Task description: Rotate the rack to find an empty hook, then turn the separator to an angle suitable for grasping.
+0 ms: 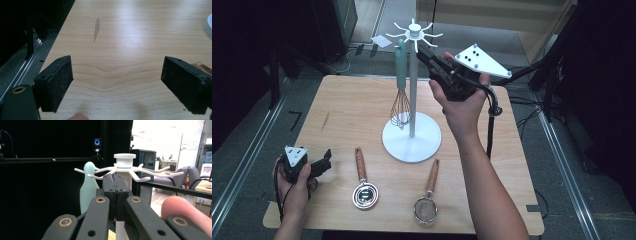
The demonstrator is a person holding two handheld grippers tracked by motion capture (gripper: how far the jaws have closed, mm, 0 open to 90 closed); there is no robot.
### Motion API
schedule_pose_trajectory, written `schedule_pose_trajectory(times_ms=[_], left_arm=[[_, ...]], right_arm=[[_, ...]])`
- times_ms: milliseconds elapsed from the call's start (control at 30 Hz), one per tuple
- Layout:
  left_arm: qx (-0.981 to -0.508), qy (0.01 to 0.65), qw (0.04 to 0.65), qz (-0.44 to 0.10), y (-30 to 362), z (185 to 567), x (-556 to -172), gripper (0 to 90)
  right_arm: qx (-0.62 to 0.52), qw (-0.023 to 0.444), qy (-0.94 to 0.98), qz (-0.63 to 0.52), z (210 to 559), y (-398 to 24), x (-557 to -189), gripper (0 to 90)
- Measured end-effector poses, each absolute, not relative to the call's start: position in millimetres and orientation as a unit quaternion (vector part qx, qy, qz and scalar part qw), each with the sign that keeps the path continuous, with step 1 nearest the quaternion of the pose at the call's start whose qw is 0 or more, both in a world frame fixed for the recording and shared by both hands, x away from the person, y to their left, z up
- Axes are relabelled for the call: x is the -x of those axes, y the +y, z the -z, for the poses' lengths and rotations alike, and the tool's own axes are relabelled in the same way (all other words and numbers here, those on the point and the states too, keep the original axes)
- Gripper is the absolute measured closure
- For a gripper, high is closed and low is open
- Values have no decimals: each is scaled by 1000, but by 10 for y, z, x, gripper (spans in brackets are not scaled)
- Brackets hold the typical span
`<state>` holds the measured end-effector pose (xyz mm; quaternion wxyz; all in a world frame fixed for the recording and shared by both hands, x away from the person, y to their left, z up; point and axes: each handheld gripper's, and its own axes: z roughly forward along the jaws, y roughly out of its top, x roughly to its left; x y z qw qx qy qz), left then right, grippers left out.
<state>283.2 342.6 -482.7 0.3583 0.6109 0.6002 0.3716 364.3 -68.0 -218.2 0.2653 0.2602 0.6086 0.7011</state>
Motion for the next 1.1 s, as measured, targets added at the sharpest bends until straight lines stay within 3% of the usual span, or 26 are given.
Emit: schedule_pose_trajectory(times_ms=[400,1100], left_arm=[[-610,601,360,-371,3429,4825,-2829,111],[-620,588,403,-328,3294,4710,-2744,133]], right_arm=[[-262,267,616,-693,2255,-686,-3602,900],[-322,242,658,-636,3159,-1074,-3326,858]])
